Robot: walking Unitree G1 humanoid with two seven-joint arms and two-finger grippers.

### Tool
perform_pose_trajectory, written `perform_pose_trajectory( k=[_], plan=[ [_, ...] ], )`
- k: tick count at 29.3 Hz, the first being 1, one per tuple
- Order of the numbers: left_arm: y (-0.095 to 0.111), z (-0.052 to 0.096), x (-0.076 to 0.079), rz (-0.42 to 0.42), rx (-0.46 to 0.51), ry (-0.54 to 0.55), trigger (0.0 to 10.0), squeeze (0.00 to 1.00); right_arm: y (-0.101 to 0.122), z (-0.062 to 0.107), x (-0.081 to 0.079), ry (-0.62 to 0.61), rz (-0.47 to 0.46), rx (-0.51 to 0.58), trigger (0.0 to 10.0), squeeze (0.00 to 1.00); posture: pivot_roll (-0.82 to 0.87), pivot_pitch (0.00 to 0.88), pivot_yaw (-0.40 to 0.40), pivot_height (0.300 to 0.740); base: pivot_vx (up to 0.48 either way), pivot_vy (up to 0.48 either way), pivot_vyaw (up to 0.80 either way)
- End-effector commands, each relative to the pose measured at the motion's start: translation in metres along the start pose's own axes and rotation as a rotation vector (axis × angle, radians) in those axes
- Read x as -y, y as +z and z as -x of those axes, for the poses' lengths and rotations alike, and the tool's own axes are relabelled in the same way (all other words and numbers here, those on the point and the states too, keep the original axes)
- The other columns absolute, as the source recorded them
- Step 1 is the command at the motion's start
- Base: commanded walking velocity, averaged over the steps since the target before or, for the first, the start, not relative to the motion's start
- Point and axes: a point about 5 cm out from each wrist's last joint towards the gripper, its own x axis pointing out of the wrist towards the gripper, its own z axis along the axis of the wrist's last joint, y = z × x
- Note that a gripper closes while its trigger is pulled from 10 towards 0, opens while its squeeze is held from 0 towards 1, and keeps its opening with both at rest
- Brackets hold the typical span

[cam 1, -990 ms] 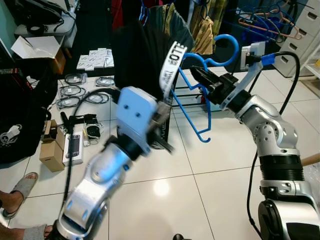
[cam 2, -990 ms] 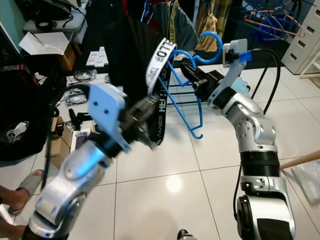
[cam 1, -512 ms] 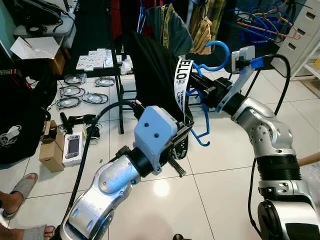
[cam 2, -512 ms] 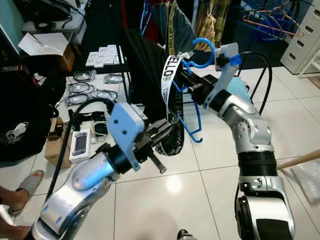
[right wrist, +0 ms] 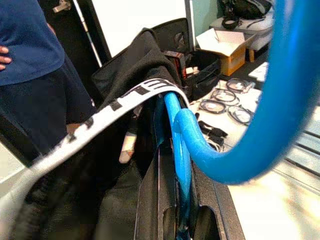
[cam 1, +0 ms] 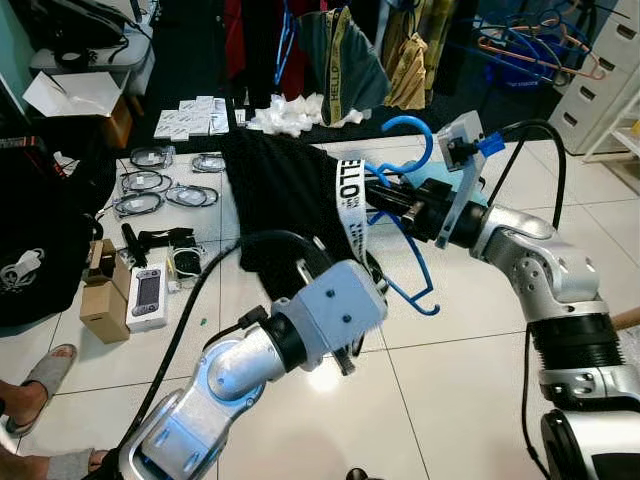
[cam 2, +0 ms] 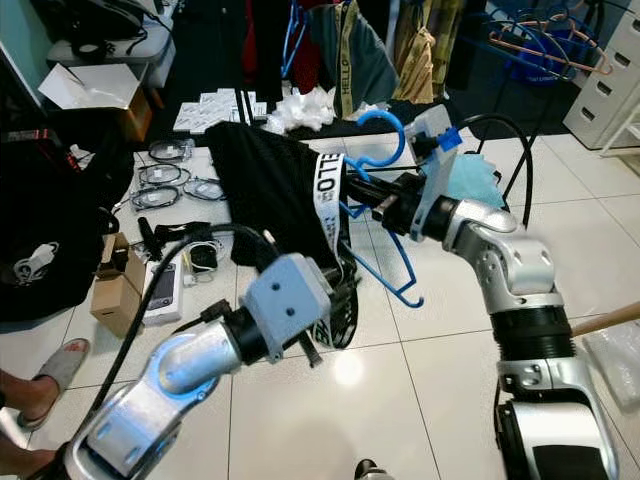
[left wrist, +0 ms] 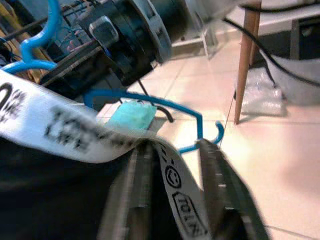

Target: Hang hanger

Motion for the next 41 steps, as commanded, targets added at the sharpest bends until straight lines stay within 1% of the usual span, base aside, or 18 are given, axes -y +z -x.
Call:
perform_pose_trajectory(
  k=[1, 9, 15, 17, 18, 19, 20, 21, 24, 26, 29, 30, 31, 32, 34, 36, 38, 41],
  plan=[
    [-0.005, 0.002, 0.005, -0.028, -0.020, -0.035, 10.0, 1.00, 0.004, 0.001, -0.002, 0.020, 0.022, -0.003, 10.0, 0.00, -0.01, 0.158, -0.038, 0.740, 0.000, 0.000, 0.00],
    [-0.013, 0.005, 0.014, -0.104, -0.070, -0.153, 10.0, 1.00, 0.022, 0.017, 0.002, 0.075, 0.110, 0.026, 10.0, 0.00, -0.01, 0.154, -0.036, 0.740, 0.000, 0.000, 0.00],
    [-0.011, 0.004, 0.013, -0.116, -0.062, -0.159, 10.0, 1.00, 0.027, 0.022, -0.004, 0.139, 0.139, 0.045, 10.0, 0.00, -0.01, 0.155, -0.037, 0.740, 0.000, 0.000, 0.00],
    [-0.006, 0.004, 0.006, -0.113, -0.039, -0.127, 10.0, 1.00, 0.030, 0.026, -0.006, 0.180, 0.160, 0.061, 10.0, 0.00, -0.01, 0.153, -0.038, 0.740, 0.000, 0.000, 0.00],
    [0.003, 0.007, -0.020, -0.089, 0.002, -0.041, 10.0, 1.00, 0.032, 0.036, -0.009, 0.250, 0.190, 0.059, 10.0, 0.00, 0.00, 0.151, -0.044, 0.740, 0.000, 0.000, 0.00],
    [0.014, 0.016, -0.054, -0.056, 0.052, 0.041, 10.0, 0.26, 0.033, 0.048, -0.011, 0.322, 0.213, 0.038, 10.0, 0.00, 0.00, 0.148, -0.045, 0.740, 0.000, 0.000, 0.00],
    [0.023, 0.024, -0.075, -0.037, 0.094, 0.092, 10.0, 0.26, 0.034, 0.055, -0.014, 0.371, 0.226, 0.021, 10.0, 0.00, 0.00, 0.148, -0.045, 0.740, 0.000, 0.000, 0.00],
    [0.033, 0.035, -0.100, -0.043, 0.131, 0.108, 10.0, 0.00, 0.034, 0.062, -0.014, 0.404, 0.232, -0.003, 10.0, 0.00, 0.00, 0.145, -0.046, 0.740, 0.000, 0.000, 0.00],
    [0.040, 0.042, -0.112, -0.056, 0.150, 0.107, 10.0, 0.00, 0.035, 0.065, -0.014, 0.417, 0.233, -0.017, 10.0, 0.00, 0.00, 0.145, -0.046, 0.740, 0.000, 0.000, 0.00],
    [0.062, 0.058, -0.138, -0.131, 0.178, 0.020, 10.0, 0.00, 0.033, 0.073, -0.011, 0.425, 0.246, -0.060, 10.0, 0.00, 0.02, 0.140, -0.035, 0.740, 0.000, 0.000, 0.00],
    [0.062, 0.058, -0.138, -0.131, 0.178, 0.020, 10.0, 0.00, 0.033, 0.073, -0.011, 0.425, 0.246, -0.060, 10.0, 0.00, 0.02, 0.140, -0.035, 0.740, 0.000, 0.000, 0.00],
    [0.072, 0.063, -0.144, -0.168, 0.186, -0.042, 10.0, 0.00, 0.032, 0.076, -0.009, 0.424, 0.253, -0.080, 10.0, 0.00, 0.02, 0.138, -0.034, 0.740, 0.000, 0.000, 0.00],
    [0.072, 0.063, -0.144, -0.168, 0.186, -0.042, 10.0, 0.00, 0.032, 0.076, -0.009, 0.424, 0.253, -0.080, 10.0, 0.00, 0.02, 0.138, -0.034, 0.740, 0.000, 0.000, 0.00],
    [0.084, 0.068, -0.140, -0.180, 0.206, -0.194, 10.0, 0.00, 0.030, 0.078, -0.009, 0.427, 0.258, -0.095, 10.0, 0.00, 0.02, 0.135, -0.027, 0.740, 0.000, 0.000, 0.00],
    [0.084, 0.068, -0.140, -0.180, 0.206, -0.194, 10.0, 0.00, 0.030, 0.078, -0.009, 0.427, 0.258, -0.095, 10.0, 0.00, 0.02, 0.135, -0.027, 0.740, 0.000, 0.000, 0.00],
    [0.091, 0.076, -0.124, -0.125, 0.210, -0.463, 10.0, 0.00, 0.027, 0.079, -0.011, 0.439, 0.266, -0.109, 10.0, 0.00, 0.02, 0.131, -0.020, 0.740, 0.000, 0.000, 0.00],
    [0.091, 0.076, -0.124, -0.125, 0.210, -0.463, 10.0, 0.00, 0.027, 0.079, -0.011, 0.439, 0.266, -0.109, 10.0, 0.00, 0.02, 0.131, -0.020, 0.740, 0.000, 0.000, 0.00],
    [0.089, 0.078, -0.119, -0.104, 0.190, -0.547, 10.0, 0.00, 0.026, 0.079, -0.012, 0.445, 0.269, -0.115, 10.0, 0.00, 0.02, 0.131, -0.020, 0.740, 0.000, 0.000, 0.00]
  ],
)
